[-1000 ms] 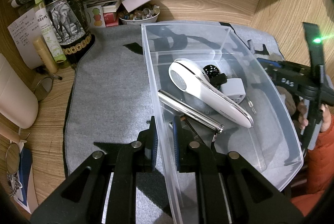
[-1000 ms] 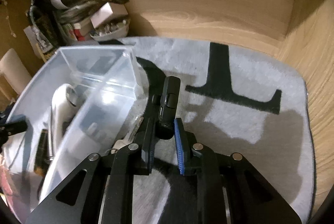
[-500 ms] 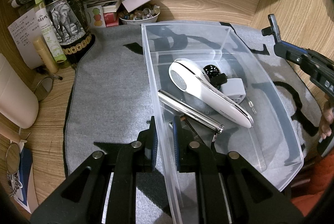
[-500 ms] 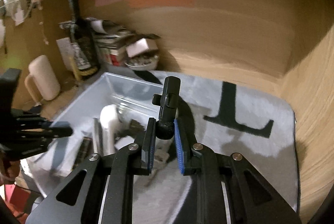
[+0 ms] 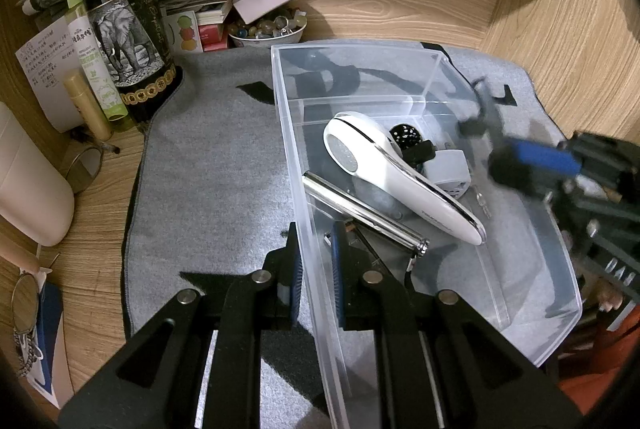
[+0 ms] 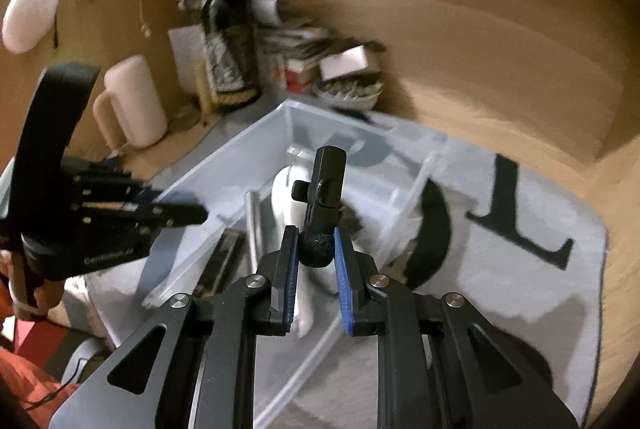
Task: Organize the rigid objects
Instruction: 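Carry the black key fob into the clear box with the right gripper and release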
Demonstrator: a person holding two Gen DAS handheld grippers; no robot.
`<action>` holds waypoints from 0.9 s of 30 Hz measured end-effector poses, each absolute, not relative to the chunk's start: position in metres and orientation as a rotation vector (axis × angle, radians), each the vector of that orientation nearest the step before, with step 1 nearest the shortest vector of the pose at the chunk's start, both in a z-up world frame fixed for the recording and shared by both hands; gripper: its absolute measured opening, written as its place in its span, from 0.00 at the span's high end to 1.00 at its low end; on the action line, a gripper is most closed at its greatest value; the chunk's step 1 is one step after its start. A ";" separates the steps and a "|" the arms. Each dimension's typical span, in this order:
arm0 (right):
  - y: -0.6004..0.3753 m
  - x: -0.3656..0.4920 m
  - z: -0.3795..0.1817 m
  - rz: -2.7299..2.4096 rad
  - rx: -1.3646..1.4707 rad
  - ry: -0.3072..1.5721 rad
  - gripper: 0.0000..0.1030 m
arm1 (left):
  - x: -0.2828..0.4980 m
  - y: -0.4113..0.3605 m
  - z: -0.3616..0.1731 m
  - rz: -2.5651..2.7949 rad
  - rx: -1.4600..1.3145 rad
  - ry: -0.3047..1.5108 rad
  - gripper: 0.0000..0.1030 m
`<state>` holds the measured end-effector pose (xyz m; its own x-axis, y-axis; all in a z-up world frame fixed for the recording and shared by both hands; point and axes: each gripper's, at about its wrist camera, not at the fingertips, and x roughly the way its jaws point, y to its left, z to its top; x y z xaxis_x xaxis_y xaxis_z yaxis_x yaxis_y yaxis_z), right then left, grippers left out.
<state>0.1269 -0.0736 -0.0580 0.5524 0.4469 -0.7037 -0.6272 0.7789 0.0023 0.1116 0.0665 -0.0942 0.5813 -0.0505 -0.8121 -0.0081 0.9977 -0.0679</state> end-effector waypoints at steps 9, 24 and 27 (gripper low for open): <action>-0.063 0.125 -0.074 0.691 -0.280 0.839 0.80 | 0.112 0.066 -0.094 -0.025 -0.066 0.950 0.89; -0.112 0.126 -0.042 0.572 -0.209 0.745 0.68 | 0.112 0.065 -0.094 -0.024 -0.065 0.951 0.89; -0.128 0.128 -0.043 0.525 -0.199 0.752 0.68 | 0.112 0.065 -0.094 -0.024 -0.065 0.951 0.89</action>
<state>0.1284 -0.1276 -0.0429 0.6093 0.3820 -0.6948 -0.5209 0.8535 0.0125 0.1122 0.0652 -0.0942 0.5812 -0.0492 -0.8123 -0.0081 0.9978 -0.0662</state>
